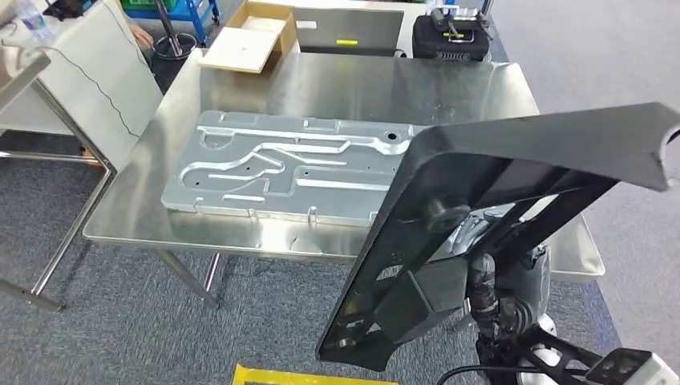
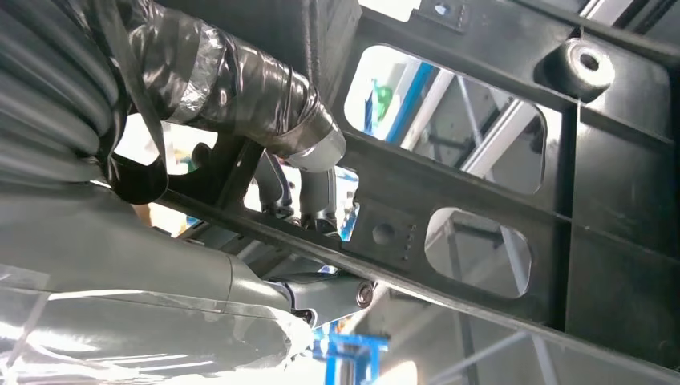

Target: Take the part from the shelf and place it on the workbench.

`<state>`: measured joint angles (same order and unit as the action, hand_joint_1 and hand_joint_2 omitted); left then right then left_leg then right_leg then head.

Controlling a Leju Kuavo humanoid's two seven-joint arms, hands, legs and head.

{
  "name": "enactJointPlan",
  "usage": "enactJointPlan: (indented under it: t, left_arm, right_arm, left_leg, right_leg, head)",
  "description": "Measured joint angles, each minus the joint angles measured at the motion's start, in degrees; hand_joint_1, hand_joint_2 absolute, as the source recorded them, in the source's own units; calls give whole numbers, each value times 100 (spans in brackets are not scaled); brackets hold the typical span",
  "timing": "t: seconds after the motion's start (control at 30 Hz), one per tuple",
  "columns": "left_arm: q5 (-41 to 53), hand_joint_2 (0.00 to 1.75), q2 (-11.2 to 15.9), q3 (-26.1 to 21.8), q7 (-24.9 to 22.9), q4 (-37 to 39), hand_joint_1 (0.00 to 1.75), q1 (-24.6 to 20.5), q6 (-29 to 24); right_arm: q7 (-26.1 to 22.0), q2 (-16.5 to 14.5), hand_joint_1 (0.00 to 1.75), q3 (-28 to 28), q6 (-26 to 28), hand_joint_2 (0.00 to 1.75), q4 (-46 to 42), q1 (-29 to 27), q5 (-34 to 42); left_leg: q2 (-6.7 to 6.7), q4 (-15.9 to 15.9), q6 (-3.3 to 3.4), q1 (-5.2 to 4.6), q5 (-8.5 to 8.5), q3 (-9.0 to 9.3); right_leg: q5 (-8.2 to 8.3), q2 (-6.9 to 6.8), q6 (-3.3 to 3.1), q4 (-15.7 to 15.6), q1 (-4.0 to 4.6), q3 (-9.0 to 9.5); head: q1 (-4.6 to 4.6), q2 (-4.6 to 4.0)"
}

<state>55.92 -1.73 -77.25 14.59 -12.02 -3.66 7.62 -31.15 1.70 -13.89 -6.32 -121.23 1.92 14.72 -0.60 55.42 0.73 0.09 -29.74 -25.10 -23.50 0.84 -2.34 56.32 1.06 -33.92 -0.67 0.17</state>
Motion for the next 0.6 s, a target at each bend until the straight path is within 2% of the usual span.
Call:
enactJointPlan:
  t: [0.03,0.07,0.17,0.2,0.23,0.27,0.33,0.37,0.4,0.47,0.53,0.6]
  left_arm:
    - [18,175,8,4,16,0,0,-6,11]
    - [40,175,17,9,32,0,0,-19,22]
    - [126,175,56,28,54,0,0,-47,65]
    - [155,175,70,34,55,0,0,-47,84]
    - [186,175,83,43,55,0,0,-50,106]
    - [215,175,95,55,56,0,0,-54,124]
    - [271,175,124,93,55,0,0,-76,157]
    - [296,175,140,116,55,0,0,-88,173]
    - [322,175,155,139,53,0,0,-95,185]
    - [367,175,179,172,51,0,0,-100,202]
    - [400,175,188,198,52,0,0,-104,212]
    - [426,175,186,229,55,0,0,-117,230]
  right_arm:
    - [-5,25,175,59,83,175,4,86,-130]
    - [10,71,175,146,175,175,16,211,-274]
    - [242,332,175,536,518,175,200,772,-930]
    - [376,454,175,662,653,175,336,1011,-1270]
    - [529,595,175,767,786,175,521,1291,-1666]
    - [688,747,175,842,900,175,743,1599,-2075]
    - [1008,1052,175,910,1061,175,1274,2309,-2829]
    - [1165,1192,175,900,1135,175,1555,2679,-3190]
    - [1335,1316,175,863,1212,175,1834,3040,-3555]
    - [1662,1521,175,717,1350,175,2356,3670,-4317]
    - [1916,1690,175,475,1395,175,2843,4202,-4991]
    - [2114,1813,175,159,1357,175,3350,4723,-5596]
  left_leg:
    - [6,133,-25,-1,-34,-31]
    - [13,352,-50,3,-126,-141]
    - [23,1426,-106,21,-582,-831]
    - [23,1638,-121,25,-640,-1022]
    - [24,1646,-129,26,-561,-1122]
    - [25,1452,-126,27,-357,-1124]
    - [31,714,-77,17,196,-956]
    - [36,416,-42,1,341,-888]
    - [39,234,-1,-16,435,-854]
    - [37,169,65,-37,449,-863]
    - [37,126,119,3,516,-838]
    - [40,81,154,44,534,-804]
  right_leg:
    - [-4,-1,-13,-29,-20,45]
    - [-14,-1,-31,-44,-37,83]
    - [-72,0,-71,-42,-45,107]
    - [-94,6,-70,-30,-45,112]
    - [-120,12,-65,-11,-45,122]
    - [-148,18,-56,13,-46,136]
    - [-210,20,-21,62,-43,174]
    - [-231,19,1,82,-40,172]
    - [-245,18,28,96,-38,158]
    - [-256,15,84,108,-36,119]
    - [-324,-1,149,180,-36,86]
    - [-563,-17,219,622,-59,-129]
  head:
    - [0,0]
    - [-1,0]
    - [-3,0]
    - [-3,0]
    - [-3,0]
    - [-3,0]
    - [-2,0]
    - [-1,0]
    - [-2,0]
    - [-2,0]
    - [-2,0]
    - [-1,0]
